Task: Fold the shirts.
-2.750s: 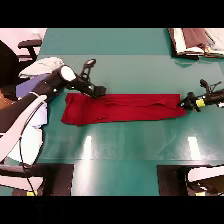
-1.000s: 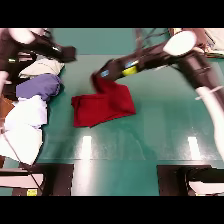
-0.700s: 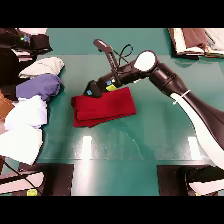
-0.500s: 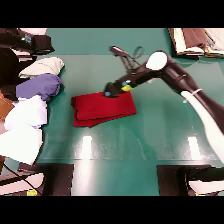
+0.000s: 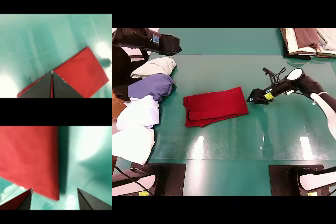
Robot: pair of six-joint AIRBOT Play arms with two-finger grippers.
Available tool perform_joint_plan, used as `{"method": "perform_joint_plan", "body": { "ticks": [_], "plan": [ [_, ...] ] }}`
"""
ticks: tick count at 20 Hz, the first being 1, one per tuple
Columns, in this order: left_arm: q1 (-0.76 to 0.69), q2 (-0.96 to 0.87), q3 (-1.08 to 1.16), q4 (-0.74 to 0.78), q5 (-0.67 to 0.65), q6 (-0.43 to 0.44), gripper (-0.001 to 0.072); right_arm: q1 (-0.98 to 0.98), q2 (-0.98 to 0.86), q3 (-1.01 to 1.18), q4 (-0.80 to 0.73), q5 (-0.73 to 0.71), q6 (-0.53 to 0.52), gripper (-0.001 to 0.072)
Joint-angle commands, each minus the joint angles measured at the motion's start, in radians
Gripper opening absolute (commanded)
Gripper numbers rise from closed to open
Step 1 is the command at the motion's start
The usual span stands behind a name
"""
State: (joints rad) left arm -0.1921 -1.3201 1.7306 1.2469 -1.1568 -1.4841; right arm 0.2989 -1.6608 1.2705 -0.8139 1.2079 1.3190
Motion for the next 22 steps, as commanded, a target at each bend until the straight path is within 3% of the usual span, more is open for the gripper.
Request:
{"method": "perform_joint_plan", "body": {
  "ticks": [1,4,5,6,8,9,12,16,19,22],
  "plan": [
    [-0.017,0.001,0.0,-0.006,0.023,0.0,0.0026,0.022,-0.131,0.085,0.092,-0.006,-0.019,0.0625],
    [-0.017,0.001,0.0,-0.006,0.02,0.0,0.0026,0.1,-0.246,0.222,0.149,-0.007,-0.019,0.0589],
    [-0.017,0.001,0.0,-0.006,0.013,0.0,0.0026,0.123,-0.278,0.261,0.168,-0.003,-0.019,0.052],
    [-0.017,0.001,-0.002,-0.008,0.01,-0.001,0.0026,0.147,-0.306,0.301,0.165,0.001,-0.019,0.0394],
    [-0.019,0.001,-0.015,-0.025,0.012,-0.001,0.0026,0.18,-0.34,0.359,0.157,0.007,-0.019,0.0065],
    [-0.027,0.001,-0.024,-0.024,0.013,-0.001,0.0025,0.182,-0.34,0.373,0.157,0.005,-0.02,0.0017],
    [-0.08,0.001,-0.053,-0.014,0.013,0.0,0.0025,0.135,-0.281,0.387,0.1,0.023,-0.015,0.0013],
    [-0.129,0.001,-0.053,-0.005,0.015,0.0,0.0025,-0.028,-0.08,0.299,-0.138,0.004,0.071,0.0013],
    [-0.128,0.001,-0.053,-0.005,0.014,-0.001,0.0026,-0.24,0.093,0.156,-0.248,-0.021,0.133,0.0013],
    [-0.128,0.001,-0.053,-0.006,0.014,-0.002,0.0026,-0.499,0.24,0.035,-0.261,-0.077,0.15,0.0012]
  ]
}}
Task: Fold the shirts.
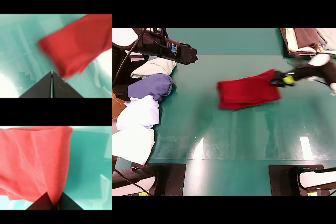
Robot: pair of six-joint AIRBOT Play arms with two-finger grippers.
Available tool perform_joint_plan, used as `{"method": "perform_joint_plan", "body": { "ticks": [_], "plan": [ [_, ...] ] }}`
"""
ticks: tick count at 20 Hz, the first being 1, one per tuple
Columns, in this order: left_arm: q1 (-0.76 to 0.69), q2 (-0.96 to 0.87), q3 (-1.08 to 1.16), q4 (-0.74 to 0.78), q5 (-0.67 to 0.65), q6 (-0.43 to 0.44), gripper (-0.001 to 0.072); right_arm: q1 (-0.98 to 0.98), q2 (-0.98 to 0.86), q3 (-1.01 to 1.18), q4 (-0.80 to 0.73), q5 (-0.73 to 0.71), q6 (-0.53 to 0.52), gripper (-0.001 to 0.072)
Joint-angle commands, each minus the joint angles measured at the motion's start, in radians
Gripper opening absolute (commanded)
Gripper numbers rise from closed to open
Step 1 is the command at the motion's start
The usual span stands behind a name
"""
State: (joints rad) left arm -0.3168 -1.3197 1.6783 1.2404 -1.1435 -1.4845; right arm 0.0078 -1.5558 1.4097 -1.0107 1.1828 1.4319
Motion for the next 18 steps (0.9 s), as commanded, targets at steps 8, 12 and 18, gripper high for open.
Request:
{"method": "perform_joint_plan", "body": {
  "ticks": [8,12,18],
  "plan": [
    [-0.003,0.001,-0.001,-0.02,0.01,-0.009,0.0026,-0.777,0.46,-0.433,-0.101,-0.242,0.18,0.0012],
    [-0.003,0.0,-0.001,-0.026,0.011,-0.008,0.0026,-0.85,0.576,-0.569,-0.252,-0.227,0.255,0.0012],
    [-0.003,0.001,-0.001,-0.029,0.0,-0.007,0.0027,-0.743,0.612,-0.636,-0.407,-0.14,0.254,0.0141]
  ]
}}
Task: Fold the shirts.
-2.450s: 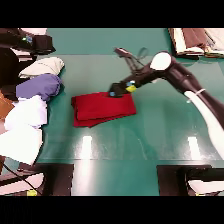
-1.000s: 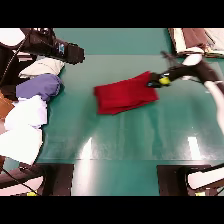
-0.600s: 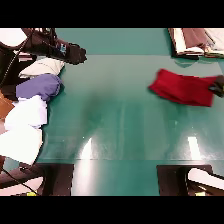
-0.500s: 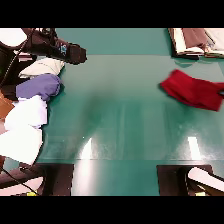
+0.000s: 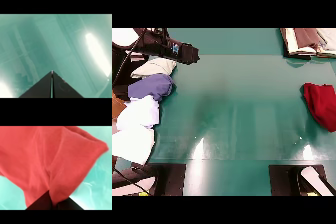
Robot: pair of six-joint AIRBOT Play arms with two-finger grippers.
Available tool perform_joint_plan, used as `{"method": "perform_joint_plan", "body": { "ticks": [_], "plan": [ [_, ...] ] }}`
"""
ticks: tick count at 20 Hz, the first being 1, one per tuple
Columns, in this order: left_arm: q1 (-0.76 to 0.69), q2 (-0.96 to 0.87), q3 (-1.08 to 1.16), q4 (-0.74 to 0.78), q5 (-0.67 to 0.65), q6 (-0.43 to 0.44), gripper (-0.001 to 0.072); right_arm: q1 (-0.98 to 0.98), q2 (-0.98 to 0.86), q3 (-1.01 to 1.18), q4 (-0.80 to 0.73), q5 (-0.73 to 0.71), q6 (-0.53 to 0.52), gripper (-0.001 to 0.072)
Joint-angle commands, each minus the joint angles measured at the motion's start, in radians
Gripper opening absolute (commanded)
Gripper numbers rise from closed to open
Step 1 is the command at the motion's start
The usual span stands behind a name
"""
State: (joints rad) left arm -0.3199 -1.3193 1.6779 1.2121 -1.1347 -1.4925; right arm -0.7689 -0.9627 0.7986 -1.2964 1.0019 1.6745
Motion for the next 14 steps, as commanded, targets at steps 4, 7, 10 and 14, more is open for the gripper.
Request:
{"method": "perform_joint_plan", "body": {
  "ticks": [4,7,10,14],
  "plan": [
    [0.0,0.0,0.0,-0.002,-0.011,0.001,0.0027,0.019,0.006,0.097,-0.276,0.187,0.008,0.0682],
    [0.0,0.0,0.0,-0.002,-0.011,0.001,0.0027,0.0,0.008,0.235,-0.285,0.248,0.008,0.0675],
    [0.0,0.0,0.0,-0.002,-0.014,0.001,0.0027,0.085,0.018,0.319,-0.142,0.265,0.003,0.0651],
    [0.0,0.0,0.0,0.0,-0.006,0.001,0.0027,0.375,-0.003,0.365,-0.019,0.257,-0.002,0.0649]
  ]
}}
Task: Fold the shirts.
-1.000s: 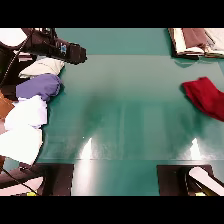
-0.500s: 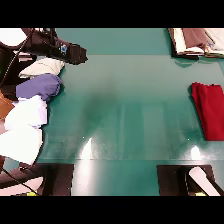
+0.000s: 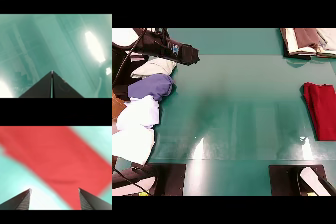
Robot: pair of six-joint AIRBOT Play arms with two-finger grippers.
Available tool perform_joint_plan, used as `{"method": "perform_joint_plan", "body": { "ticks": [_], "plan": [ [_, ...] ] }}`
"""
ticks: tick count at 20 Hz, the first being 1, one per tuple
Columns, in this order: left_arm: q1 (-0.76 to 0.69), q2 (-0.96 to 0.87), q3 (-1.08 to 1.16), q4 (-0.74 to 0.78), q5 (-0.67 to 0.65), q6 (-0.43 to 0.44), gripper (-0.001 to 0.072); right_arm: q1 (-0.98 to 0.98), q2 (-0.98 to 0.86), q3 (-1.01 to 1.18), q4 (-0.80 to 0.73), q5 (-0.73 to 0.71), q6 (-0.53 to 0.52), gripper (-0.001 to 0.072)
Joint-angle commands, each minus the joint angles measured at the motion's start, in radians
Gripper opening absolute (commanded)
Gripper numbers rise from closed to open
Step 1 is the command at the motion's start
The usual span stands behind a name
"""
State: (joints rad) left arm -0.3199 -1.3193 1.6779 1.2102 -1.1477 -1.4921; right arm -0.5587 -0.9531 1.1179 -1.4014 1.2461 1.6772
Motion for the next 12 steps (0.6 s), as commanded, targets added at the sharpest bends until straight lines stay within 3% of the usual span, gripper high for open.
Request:
{"method": "perform_joint_plan", "body": {
  "ticks": [1,2,5,7,8,9,12],
  "plan": [
    [0.0,0.0,0.0,0.006,0.007,0.001,0.0027,0.249,-0.027,0.056,0.092,0.014,-0.004,0.0649],
    [0.0,0.0,0.0,0.009,0.004,0.002,0.0027,0.341,-0.043,0.065,0.092,0.013,-0.004,0.0636],
    [0.0,0.0,0.0,0.008,0.009,0.006,0.0027,0.575,-0.093,0.089,0.089,0.01,-0.005,0.0433],
    [0.0,0.0,0.0,0.007,0.013,0.006,0.0027,0.677,-0.126,0.109,0.089,0.011,-0.005,0.0231],
    [0.0,0.0,0.0,0.007,0.013,0.006,0.0027,0.718,-0.141,0.121,0.09,0.012,-0.006,0.0094],
    [0.0,0.0,0.0,0.006,0.013,0.006,0.0027,0.748,-0.153,0.133,0.089,0.012,-0.006,0.0013],
    [0.0,0.0,0.0,0.006,0.014,0.006,0.0027,0.799,-0.18,0.173,0.09,0.011,-0.006,0.0014]
  ]
}}
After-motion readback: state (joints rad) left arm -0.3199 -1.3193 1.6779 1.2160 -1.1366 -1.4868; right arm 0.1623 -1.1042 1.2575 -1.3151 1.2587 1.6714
